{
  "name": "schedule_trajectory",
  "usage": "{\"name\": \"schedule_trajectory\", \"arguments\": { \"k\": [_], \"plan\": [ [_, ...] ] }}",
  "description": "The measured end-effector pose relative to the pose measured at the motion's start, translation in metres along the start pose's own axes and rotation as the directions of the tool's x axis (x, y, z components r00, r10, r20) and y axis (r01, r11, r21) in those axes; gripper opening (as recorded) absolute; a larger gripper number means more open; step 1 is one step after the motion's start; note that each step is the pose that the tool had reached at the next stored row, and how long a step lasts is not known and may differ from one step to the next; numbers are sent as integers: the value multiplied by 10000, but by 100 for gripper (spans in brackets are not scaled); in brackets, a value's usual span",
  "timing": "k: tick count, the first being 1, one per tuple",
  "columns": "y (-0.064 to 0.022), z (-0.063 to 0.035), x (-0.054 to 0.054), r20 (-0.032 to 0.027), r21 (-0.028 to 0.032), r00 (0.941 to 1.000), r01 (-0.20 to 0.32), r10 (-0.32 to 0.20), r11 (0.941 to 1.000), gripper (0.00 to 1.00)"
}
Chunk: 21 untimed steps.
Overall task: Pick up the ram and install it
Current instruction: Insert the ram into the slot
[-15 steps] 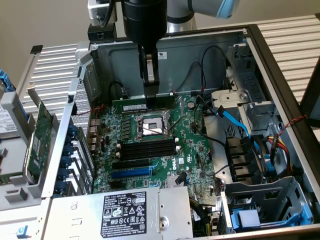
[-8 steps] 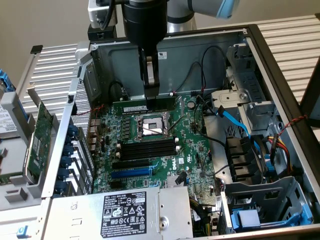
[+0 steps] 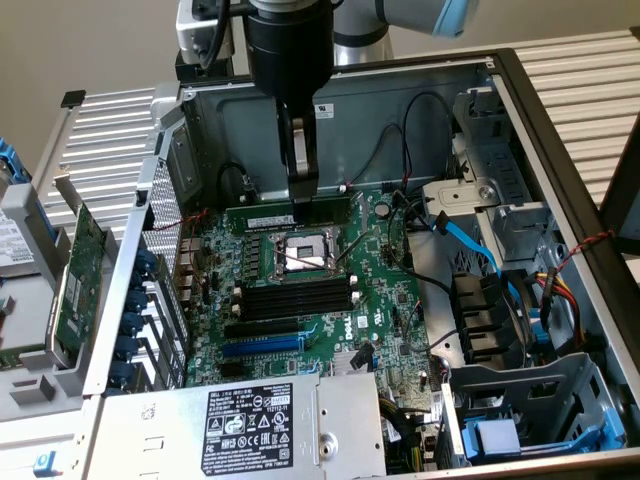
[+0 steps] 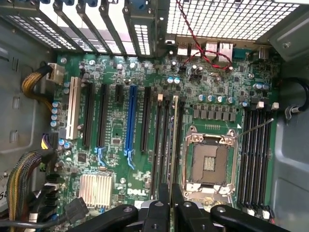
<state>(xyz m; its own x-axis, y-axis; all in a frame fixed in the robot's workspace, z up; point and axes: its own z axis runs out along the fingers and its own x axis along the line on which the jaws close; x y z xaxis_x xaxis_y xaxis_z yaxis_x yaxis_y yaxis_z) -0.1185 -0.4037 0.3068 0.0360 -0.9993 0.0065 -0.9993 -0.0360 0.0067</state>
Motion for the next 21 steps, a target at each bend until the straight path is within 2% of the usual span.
{"name": "schedule_trajectory", "arguments": {
  "k": [4, 6, 15, 21],
  "plan": [
    [6, 28, 17, 59, 35, 10000, -5, 4, 10000, 14],
    [8, 52, 19, 65, 44, 10000, -13, 13, 10000, 14],
    [9, 213, 14, 59, 45, 10000, -34, 34, 10000, 14],
    [11, 317, 9, 23, 44, 10000, -34, 34, 10000, 14]
  ]
}}
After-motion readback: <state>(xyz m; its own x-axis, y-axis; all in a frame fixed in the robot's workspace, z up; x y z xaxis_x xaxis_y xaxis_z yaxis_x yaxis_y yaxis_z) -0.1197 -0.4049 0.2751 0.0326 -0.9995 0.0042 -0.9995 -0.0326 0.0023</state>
